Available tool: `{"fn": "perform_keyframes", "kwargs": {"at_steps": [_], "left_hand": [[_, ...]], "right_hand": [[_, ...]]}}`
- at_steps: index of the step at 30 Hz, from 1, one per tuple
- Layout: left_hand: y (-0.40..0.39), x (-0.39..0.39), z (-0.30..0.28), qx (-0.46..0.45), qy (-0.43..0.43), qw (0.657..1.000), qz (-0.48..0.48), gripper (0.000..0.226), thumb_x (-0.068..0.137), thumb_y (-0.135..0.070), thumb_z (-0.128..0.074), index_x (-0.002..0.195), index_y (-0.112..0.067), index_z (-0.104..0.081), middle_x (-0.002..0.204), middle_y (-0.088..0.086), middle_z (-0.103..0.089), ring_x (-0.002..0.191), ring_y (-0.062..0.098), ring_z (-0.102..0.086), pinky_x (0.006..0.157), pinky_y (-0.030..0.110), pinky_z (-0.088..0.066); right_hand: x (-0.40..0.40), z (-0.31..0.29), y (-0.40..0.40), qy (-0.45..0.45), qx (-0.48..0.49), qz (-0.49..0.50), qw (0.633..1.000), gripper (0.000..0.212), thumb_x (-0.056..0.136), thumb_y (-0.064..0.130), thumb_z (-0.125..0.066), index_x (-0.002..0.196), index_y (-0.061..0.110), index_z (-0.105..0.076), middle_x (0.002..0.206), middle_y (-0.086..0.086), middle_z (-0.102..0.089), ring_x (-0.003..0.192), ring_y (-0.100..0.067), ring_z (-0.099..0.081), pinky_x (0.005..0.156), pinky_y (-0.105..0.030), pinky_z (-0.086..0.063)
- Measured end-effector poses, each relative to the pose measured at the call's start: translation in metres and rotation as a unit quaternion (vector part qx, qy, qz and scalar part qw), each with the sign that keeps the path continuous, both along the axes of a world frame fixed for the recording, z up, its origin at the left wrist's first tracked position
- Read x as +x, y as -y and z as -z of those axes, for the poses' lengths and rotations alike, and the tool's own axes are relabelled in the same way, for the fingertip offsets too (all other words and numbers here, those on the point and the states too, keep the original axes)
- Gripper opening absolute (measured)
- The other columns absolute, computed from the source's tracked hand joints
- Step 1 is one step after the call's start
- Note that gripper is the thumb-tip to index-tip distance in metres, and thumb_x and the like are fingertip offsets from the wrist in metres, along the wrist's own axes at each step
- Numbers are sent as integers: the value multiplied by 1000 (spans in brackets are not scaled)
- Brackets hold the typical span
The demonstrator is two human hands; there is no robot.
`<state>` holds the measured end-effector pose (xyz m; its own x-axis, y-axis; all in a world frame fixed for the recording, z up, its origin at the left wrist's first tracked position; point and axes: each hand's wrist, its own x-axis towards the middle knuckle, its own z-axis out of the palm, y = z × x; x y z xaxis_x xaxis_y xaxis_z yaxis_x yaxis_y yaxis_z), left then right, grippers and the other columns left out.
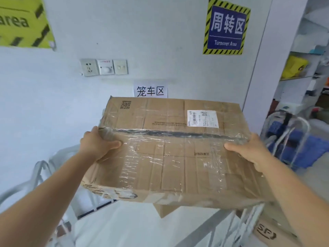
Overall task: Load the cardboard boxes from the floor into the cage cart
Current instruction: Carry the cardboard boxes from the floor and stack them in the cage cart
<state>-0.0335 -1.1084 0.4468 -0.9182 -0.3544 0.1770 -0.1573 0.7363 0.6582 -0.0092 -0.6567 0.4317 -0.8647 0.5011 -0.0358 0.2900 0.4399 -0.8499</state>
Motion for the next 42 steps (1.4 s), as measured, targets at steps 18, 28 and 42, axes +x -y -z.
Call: {"fn": "perform_keyframes", "kwargs": {"at_steps": [18,28,42], "left_hand": [[130,11,120,30,133,969,-205,89,61,-44,-87,133,-11,-45,123,15,-55,110,32,-55,87,40,-48],[142,-1,212,48,228,930,-284,93,54,-52,-86,130,-20,-42,122,10,-54,106,30,-56,86,44,-53],[190,-23,320,82,331,893,-294,90,57,-41,-86,132,-23,-40,118,11,-51,113,31,-49,93,44,-46]], "right_hand": [[-167,118,162,113,18,-204,972,91,57,41,-92,131,19,-43,130,-7,-55,115,-30,-55,93,-43,-48],[-237,210,200,189,27,-276,942,76,61,29,-91,122,17,-47,125,-10,-54,105,-26,-56,60,-28,-40],[-282,318,258,328,56,-333,882,122,60,28,-92,153,18,-14,154,-8,-29,136,-29,-38,110,-44,-35]]}}
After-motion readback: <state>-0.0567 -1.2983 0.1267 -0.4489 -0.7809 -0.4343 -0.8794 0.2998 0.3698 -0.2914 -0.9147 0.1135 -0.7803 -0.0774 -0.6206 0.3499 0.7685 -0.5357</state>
